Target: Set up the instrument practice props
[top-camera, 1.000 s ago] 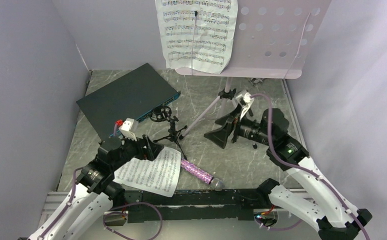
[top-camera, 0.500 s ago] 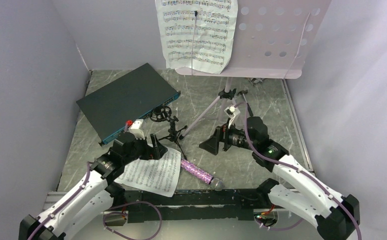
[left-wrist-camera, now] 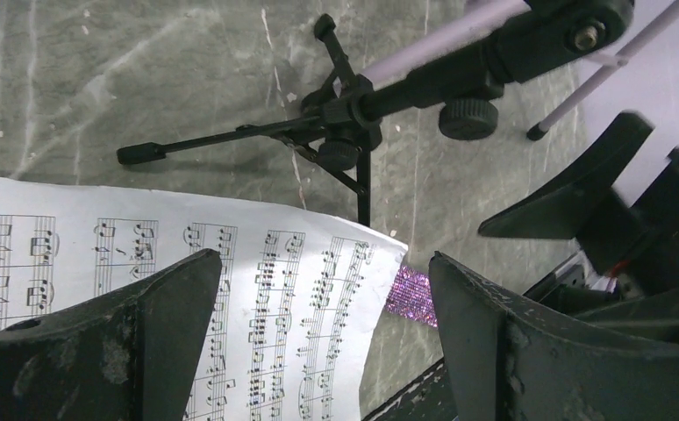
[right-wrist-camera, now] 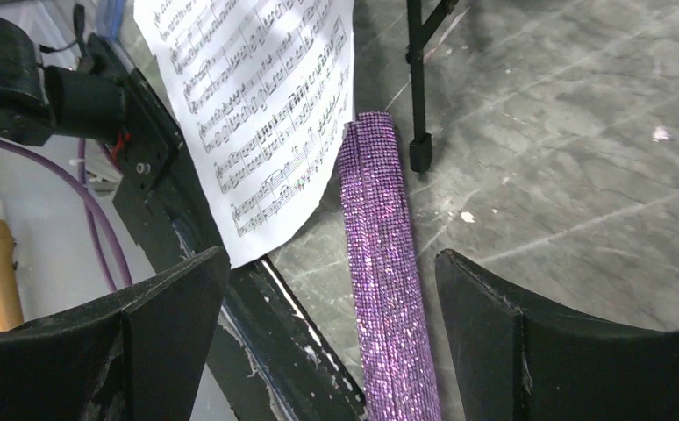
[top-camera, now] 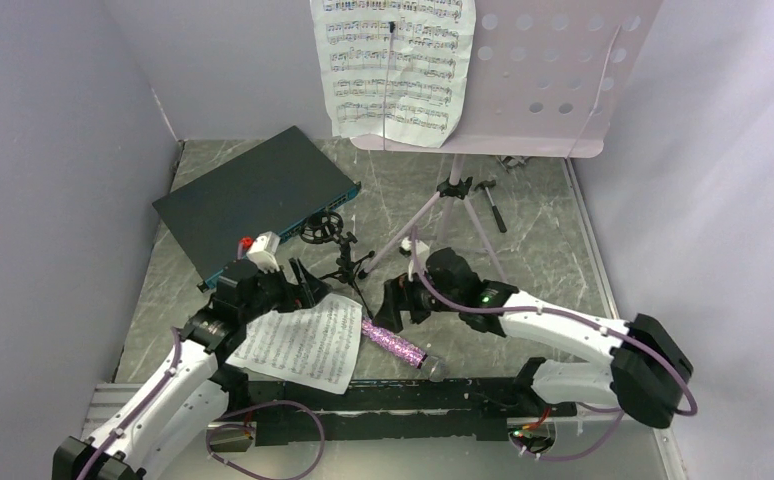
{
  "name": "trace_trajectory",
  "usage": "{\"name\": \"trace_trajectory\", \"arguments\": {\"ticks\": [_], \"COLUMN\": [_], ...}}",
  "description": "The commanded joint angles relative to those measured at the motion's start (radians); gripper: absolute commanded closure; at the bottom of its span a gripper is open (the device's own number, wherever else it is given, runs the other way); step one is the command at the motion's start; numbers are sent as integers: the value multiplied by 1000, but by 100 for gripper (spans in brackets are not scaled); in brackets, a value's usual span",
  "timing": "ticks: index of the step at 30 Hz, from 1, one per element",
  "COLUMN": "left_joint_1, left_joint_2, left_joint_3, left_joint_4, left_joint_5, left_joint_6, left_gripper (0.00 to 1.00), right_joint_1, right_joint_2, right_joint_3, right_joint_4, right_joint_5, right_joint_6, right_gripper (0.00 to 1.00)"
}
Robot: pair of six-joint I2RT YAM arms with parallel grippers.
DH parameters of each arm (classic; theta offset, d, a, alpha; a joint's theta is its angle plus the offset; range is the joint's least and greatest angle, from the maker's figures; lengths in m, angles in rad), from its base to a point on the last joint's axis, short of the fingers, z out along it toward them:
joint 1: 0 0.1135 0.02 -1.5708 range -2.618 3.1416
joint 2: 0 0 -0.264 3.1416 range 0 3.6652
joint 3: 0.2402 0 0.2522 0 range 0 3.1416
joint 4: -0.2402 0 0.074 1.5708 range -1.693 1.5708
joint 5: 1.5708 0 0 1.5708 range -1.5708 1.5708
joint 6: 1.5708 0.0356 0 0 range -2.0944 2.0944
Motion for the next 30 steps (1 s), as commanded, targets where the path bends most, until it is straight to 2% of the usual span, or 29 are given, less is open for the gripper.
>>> {"name": "trace_trajectory", "arguments": {"ticks": [1, 10, 14, 22, 24, 27, 30], "left_joint_1": [92, 291, 340, 345, 346, 345, 345], "left_joint_2": [-25, -126, -190, -298, -319, -333, -343], "left_joint_3": [-21, -67, -55, 44, 82, 151, 218], "left_joint_4": [76, 156, 151, -15, -46, -81, -120], "left_joint_5": [131, 337, 351, 296, 308, 347, 365], "left_joint_6": [-56, -181, -196, -61, -22, 47, 114], "left_gripper": [6, 6, 6, 6, 6, 6, 6], "right_joint_1": [63, 127, 134, 148, 151, 151, 152], "right_joint_2": [87, 235, 286, 369, 391, 423, 446], "right_joint_3": [78, 165, 186, 241, 253, 274, 295], "right_joint_4": [106, 99, 120, 141, 142, 136, 130], "right_joint_5": [89, 150, 147, 166, 169, 167, 164], "right_joint_6": [-13, -34, -37, -45, -47, -52, -55], "right_gripper": [10, 21, 28, 46, 54, 57, 65]}}
